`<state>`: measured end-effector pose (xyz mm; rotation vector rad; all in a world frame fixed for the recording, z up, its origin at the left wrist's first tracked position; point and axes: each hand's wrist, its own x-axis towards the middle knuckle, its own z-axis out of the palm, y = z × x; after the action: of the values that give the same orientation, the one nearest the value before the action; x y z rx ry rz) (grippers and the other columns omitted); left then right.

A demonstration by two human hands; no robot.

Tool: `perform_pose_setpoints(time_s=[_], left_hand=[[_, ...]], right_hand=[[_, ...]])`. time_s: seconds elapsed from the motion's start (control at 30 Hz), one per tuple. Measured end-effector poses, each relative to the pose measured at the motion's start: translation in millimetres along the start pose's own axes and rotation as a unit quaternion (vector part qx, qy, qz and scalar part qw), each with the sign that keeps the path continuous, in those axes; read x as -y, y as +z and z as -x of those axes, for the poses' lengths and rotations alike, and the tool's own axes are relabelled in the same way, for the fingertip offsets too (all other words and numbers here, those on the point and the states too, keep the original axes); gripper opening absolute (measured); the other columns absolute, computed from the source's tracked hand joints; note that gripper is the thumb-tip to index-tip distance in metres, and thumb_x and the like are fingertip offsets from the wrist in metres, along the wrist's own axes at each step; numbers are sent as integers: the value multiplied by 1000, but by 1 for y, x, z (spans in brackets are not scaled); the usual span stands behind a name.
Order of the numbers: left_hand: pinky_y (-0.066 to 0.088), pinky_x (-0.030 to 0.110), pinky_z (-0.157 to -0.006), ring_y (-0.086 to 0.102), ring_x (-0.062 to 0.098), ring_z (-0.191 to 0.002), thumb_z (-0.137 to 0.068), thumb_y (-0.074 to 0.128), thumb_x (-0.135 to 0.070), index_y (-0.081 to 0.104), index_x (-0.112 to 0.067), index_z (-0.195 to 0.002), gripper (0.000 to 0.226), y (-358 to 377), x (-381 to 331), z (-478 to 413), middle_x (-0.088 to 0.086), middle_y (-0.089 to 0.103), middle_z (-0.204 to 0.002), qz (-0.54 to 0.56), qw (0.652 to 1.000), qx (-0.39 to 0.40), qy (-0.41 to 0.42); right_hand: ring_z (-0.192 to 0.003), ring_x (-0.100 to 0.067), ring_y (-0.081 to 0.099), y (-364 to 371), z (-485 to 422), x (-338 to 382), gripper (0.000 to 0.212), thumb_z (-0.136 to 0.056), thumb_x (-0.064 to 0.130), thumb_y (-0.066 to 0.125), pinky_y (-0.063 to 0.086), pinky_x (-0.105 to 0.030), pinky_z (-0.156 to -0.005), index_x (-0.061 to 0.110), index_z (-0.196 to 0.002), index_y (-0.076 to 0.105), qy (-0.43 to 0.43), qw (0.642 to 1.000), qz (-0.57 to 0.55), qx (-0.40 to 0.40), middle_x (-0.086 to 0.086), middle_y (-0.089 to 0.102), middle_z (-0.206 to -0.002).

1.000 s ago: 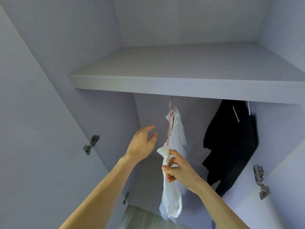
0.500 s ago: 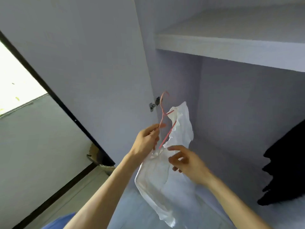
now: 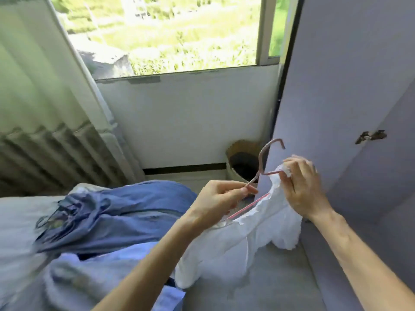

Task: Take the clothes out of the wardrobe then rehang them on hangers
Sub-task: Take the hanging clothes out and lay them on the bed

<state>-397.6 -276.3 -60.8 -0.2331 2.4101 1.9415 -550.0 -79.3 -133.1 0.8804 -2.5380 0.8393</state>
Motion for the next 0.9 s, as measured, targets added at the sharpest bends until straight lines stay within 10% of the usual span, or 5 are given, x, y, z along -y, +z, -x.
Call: perform_pose_setpoints(time_s=[0.37, 0.67, 0.9], left_hand=[[26, 18, -42, 25, 8, -44, -95, 59, -23, 72, -20, -110, 20, -100, 55, 237, -10, 31, -53, 119, 943, -301, -82], [16, 18, -42, 19, 4, -44, -93, 59, -29, 69, -21, -117, 27, -56, 74, 427, -7, 34, -66, 338, 794, -499, -77], [21, 14, -39, 18, 6, -45, -99, 58, -34, 68, -16, -123, 31, 14, 67, 561, -5, 35, -69, 299, 712, -615, -162]], right_hand=[[-101, -40, 52, 128, -1, 259, 43, -101, 37, 34, 41, -48, -91, 3, -100, 61, -306, 931, -120, 161, -14, 62, -102], [-84, -36, 57, 159, 93, 450, 34, -96, 43, 42, 41, -42, -76, 14, -89, 59, -550, 763, -225, 254, -4, 58, -81], [-92, -27, 63, 142, 182, 506, 47, -88, 73, 42, 46, -38, -72, 28, -88, 58, -642, 602, -248, 404, 5, 67, -87]])
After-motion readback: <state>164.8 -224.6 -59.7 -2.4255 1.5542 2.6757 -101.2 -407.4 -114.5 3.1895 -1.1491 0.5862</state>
